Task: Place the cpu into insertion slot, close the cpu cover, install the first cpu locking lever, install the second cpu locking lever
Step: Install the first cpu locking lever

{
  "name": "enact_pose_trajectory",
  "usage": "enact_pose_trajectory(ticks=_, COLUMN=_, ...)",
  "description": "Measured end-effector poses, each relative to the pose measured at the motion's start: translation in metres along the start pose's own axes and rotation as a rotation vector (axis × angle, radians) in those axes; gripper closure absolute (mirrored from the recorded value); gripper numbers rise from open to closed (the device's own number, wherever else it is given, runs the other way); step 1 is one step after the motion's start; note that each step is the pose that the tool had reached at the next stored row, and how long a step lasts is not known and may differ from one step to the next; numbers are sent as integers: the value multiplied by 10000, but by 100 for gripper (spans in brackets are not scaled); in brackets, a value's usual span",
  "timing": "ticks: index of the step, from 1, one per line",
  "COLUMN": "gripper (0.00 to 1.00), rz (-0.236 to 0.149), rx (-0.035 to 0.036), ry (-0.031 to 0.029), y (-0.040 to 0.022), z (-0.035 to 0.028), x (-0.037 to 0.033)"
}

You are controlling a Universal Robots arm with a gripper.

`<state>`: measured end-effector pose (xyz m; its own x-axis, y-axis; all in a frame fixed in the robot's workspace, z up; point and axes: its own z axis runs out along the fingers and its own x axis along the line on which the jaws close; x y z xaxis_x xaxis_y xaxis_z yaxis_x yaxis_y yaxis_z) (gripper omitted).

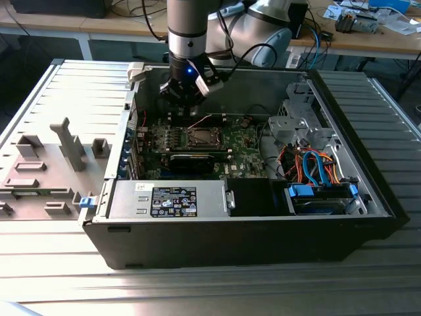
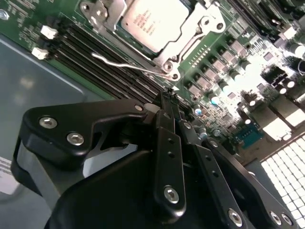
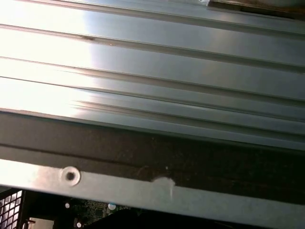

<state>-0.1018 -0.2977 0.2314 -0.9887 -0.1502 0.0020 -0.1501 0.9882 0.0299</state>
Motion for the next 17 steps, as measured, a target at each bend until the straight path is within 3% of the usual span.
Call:
enact_pose_trajectory(ticks=13, gripper=89, rz=-1, rx=-1, ry=-2, y=30, z=2, x=193)
enact_pose_trajectory(ticks=17, gripper=89, rz=-1, rx=0, ry=-1, y=31, z=2, x=202)
